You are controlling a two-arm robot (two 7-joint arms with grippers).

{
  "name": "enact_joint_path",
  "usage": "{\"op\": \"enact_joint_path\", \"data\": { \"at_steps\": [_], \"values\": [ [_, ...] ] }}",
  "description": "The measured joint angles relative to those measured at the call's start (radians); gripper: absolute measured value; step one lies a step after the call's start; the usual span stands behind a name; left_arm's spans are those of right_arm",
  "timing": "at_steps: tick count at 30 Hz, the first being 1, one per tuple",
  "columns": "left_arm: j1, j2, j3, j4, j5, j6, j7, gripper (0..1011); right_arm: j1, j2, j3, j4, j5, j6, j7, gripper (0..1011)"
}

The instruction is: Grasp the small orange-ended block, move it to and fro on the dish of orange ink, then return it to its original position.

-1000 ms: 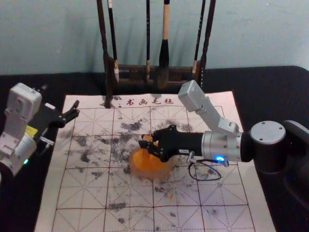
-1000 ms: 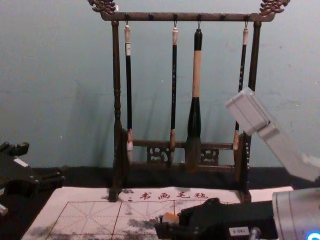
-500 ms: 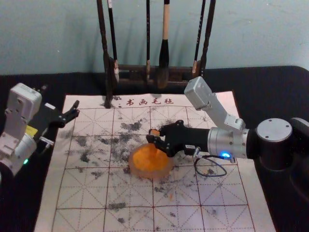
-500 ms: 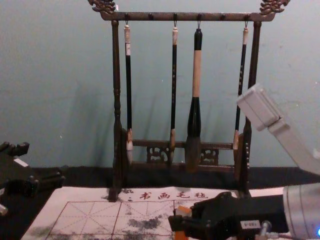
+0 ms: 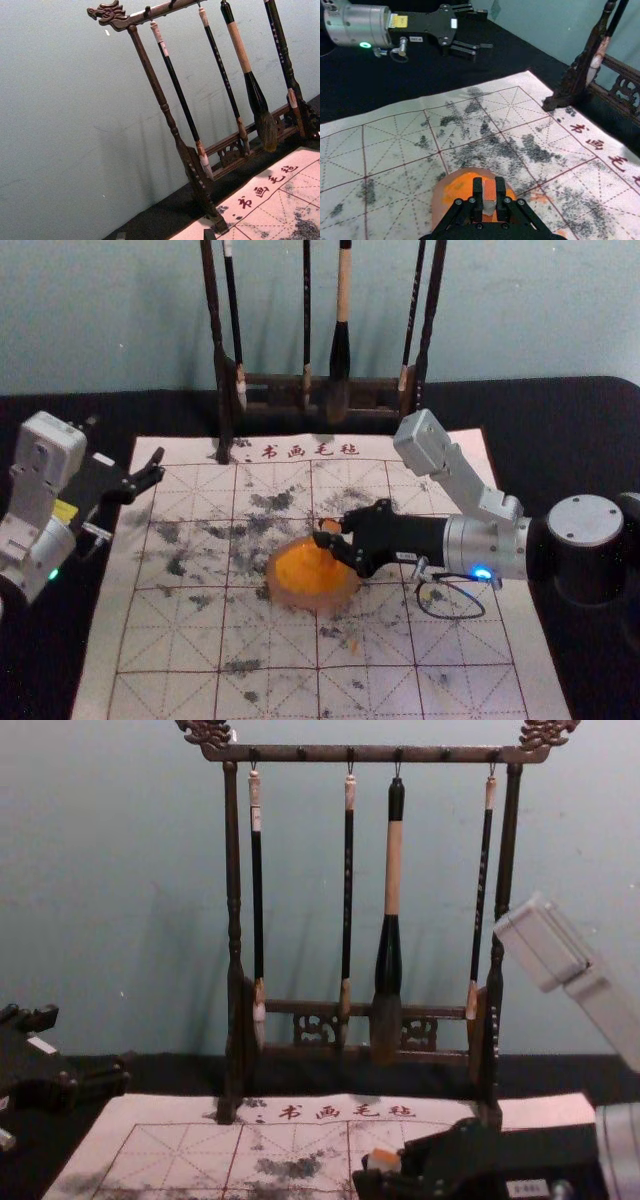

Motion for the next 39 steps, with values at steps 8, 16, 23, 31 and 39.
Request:
{"op": "enact_joint_path", "data": {
  "at_steps": [8, 16, 23, 31, 39],
  "values": [
    [0.000, 0.000, 0.000, 0.000, 0.000, 0.000, 0.000, 1001, -0.018, 0.008, -0.001, -0.030, 0.011, 0.006, 0.005, 116],
    [0.000, 0.000, 0.000, 0.000, 0.000, 0.000, 0.000, 1001, -0.005, -0.015, -0.017, -0.006, 0.015, 0.004, 0.017, 117],
    [0.000, 0.000, 0.000, 0.000, 0.000, 0.000, 0.000, 1001, 0.016, -0.039, -0.024, 0.027, 0.013, -0.006, 0.019, 116],
    [0.000, 0.000, 0.000, 0.000, 0.000, 0.000, 0.000, 1001, 0.042, -0.064, -0.026, 0.075, 0.011, -0.017, 0.018, 116],
    [0.000, 0.000, 0.000, 0.000, 0.000, 0.000, 0.000, 1001, 0.048, -0.065, -0.017, 0.090, 0.006, -0.020, 0.010, 116]
  ]
}}
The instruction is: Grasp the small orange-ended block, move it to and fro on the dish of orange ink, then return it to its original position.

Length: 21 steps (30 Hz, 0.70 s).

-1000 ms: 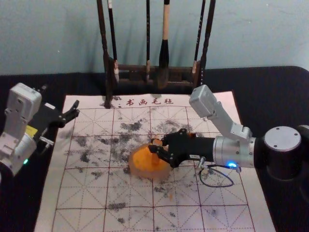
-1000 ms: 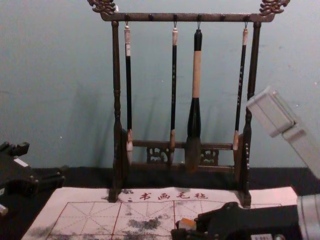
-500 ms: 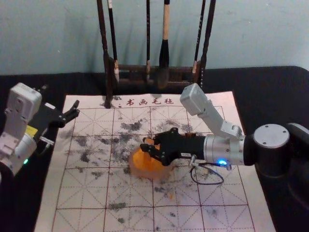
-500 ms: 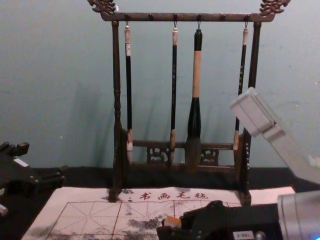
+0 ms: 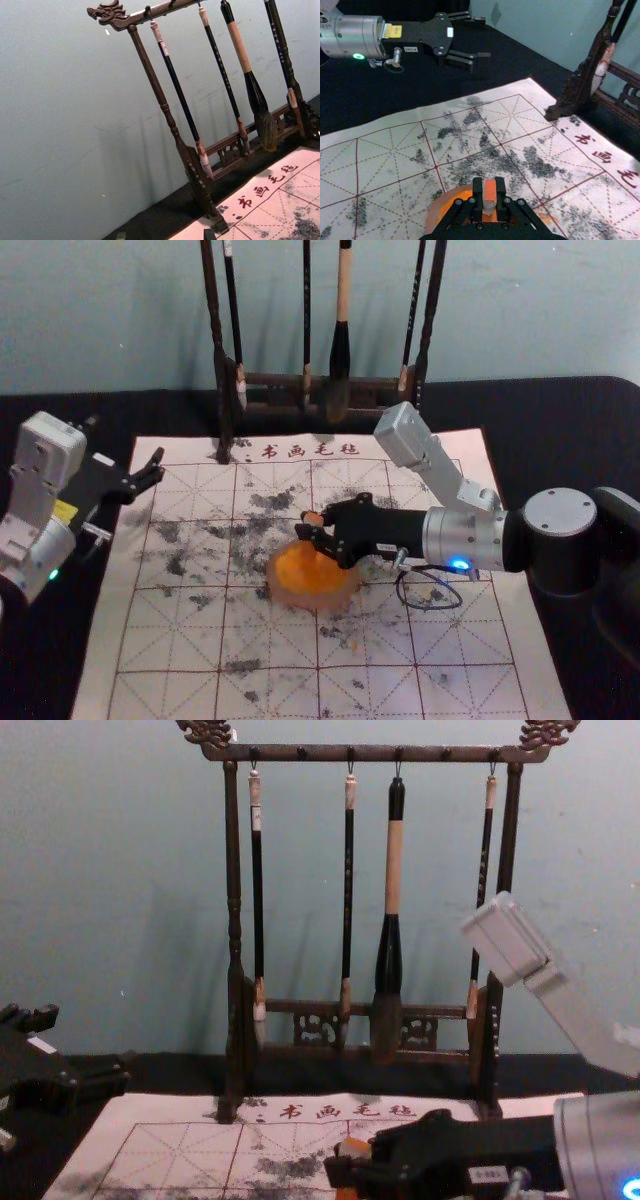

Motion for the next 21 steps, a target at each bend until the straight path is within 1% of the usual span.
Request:
{"op": "enact_joint_path", "data": {
  "at_steps": [6, 16, 21],
  "values": [
    [0.000, 0.000, 0.000, 0.000, 0.000, 0.000, 0.000, 1001, -0.008, 0.017, 0.010, -0.015, -0.003, 0.002, -0.006, 116],
    [0.000, 0.000, 0.000, 0.000, 0.000, 0.000, 0.000, 1002, -0.047, 0.060, 0.028, -0.075, 0.003, 0.016, -0.011, 116],
    [0.000, 0.000, 0.000, 0.000, 0.000, 0.000, 0.000, 1001, -0.060, 0.072, 0.029, -0.096, 0.007, 0.019, -0.010, 116]
  ]
}}
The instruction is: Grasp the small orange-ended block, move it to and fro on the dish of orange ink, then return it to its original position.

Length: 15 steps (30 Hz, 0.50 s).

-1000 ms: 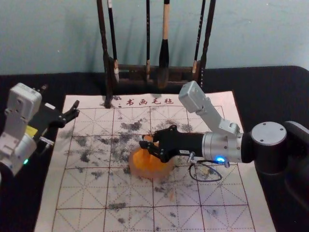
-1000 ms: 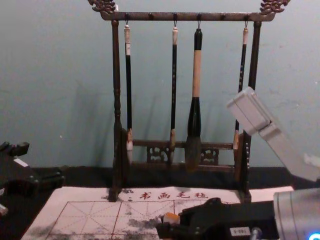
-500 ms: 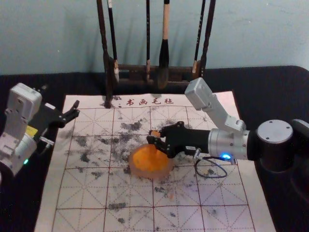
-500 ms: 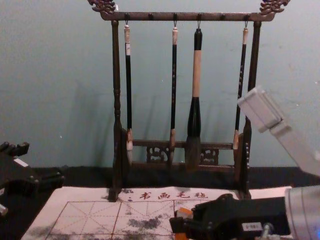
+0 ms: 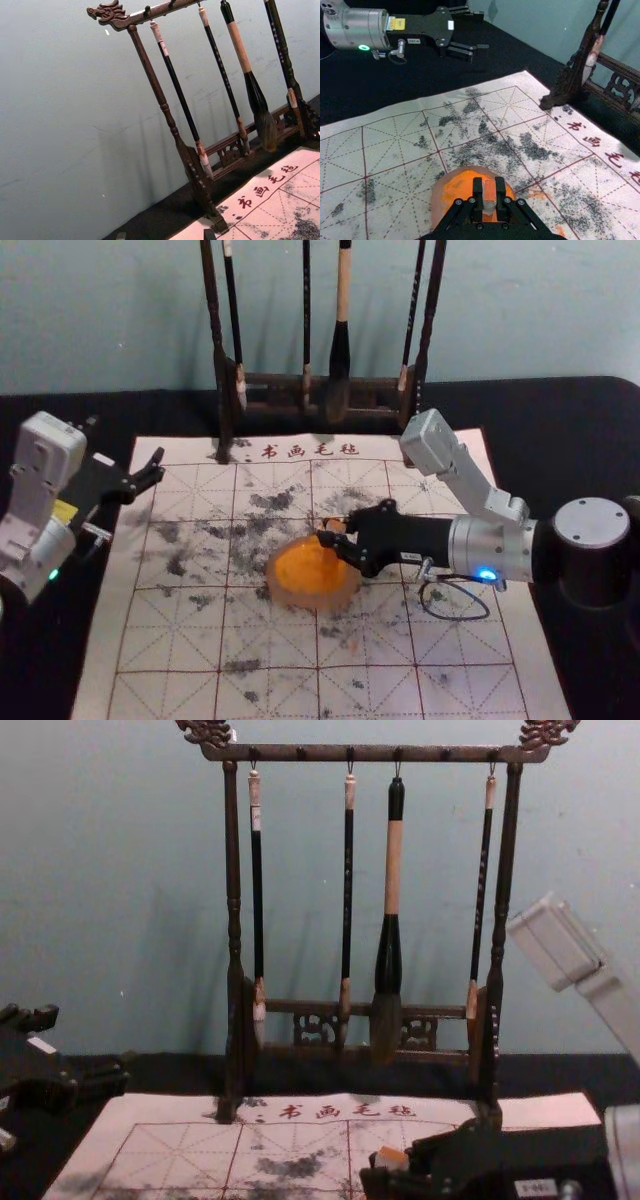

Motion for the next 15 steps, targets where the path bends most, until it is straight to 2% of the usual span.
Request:
{"op": "enact_joint_path", "data": {
  "at_steps": [7, 15],
  "values": [
    [0.000, 0.000, 0.000, 0.000, 0.000, 0.000, 0.000, 1001, -0.010, 0.003, -0.007, -0.018, 0.005, 0.003, 0.006, 116],
    [0.000, 0.000, 0.000, 0.000, 0.000, 0.000, 0.000, 1001, 0.000, -0.014, -0.022, -0.002, 0.007, -0.001, 0.016, 116]
  ]
}}
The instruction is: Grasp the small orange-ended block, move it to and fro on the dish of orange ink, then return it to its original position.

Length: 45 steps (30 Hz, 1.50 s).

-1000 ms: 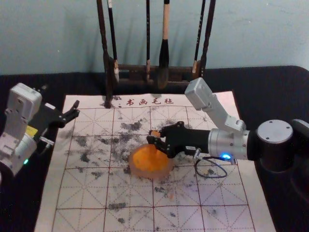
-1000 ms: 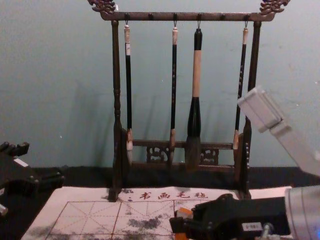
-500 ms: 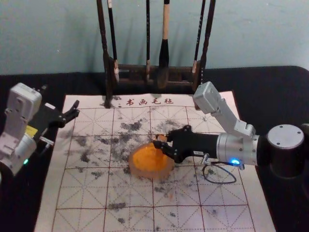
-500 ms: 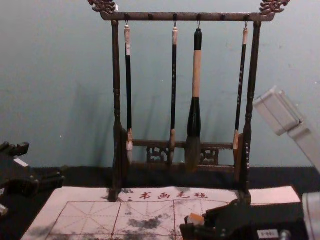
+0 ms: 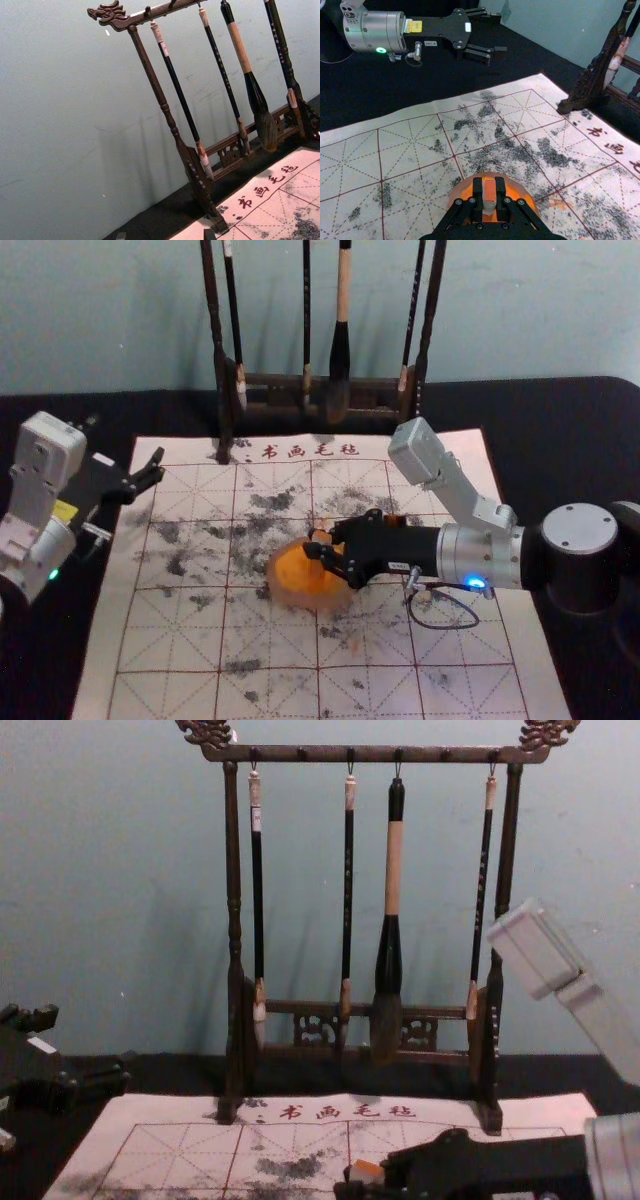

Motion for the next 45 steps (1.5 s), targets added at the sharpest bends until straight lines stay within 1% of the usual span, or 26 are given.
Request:
{"op": "enact_joint_path", "data": {
  "at_steps": [3, 9, 19, 29, 37, 45],
  "values": [
    [0.000, 0.000, 0.000, 0.000, 0.000, 0.000, 0.000, 1001, 0.007, -0.007, -0.004, 0.011, 0.000, -0.003, 0.002, 116],
    [0.000, 0.000, 0.000, 0.000, 0.000, 0.000, 0.000, 1001, 0.028, -0.034, -0.014, 0.050, -0.001, -0.011, 0.007, 117],
    [0.000, 0.000, 0.000, 0.000, 0.000, 0.000, 0.000, 1001, 0.053, -0.062, -0.014, 0.095, -0.007, -0.024, 0.002, 116],
    [0.000, 0.000, 0.000, 0.000, 0.000, 0.000, 0.000, 1001, 0.054, -0.056, -0.003, 0.098, -0.009, -0.024, -0.007, 116],
    [0.000, 0.000, 0.000, 0.000, 0.000, 0.000, 0.000, 1001, 0.036, -0.041, 0.010, 0.074, -0.008, -0.016, -0.018, 116],
    [0.000, 0.000, 0.000, 0.000, 0.000, 0.000, 0.000, 1001, 0.030, -0.039, 0.014, 0.065, -0.007, -0.014, -0.022, 116]
  ]
}}
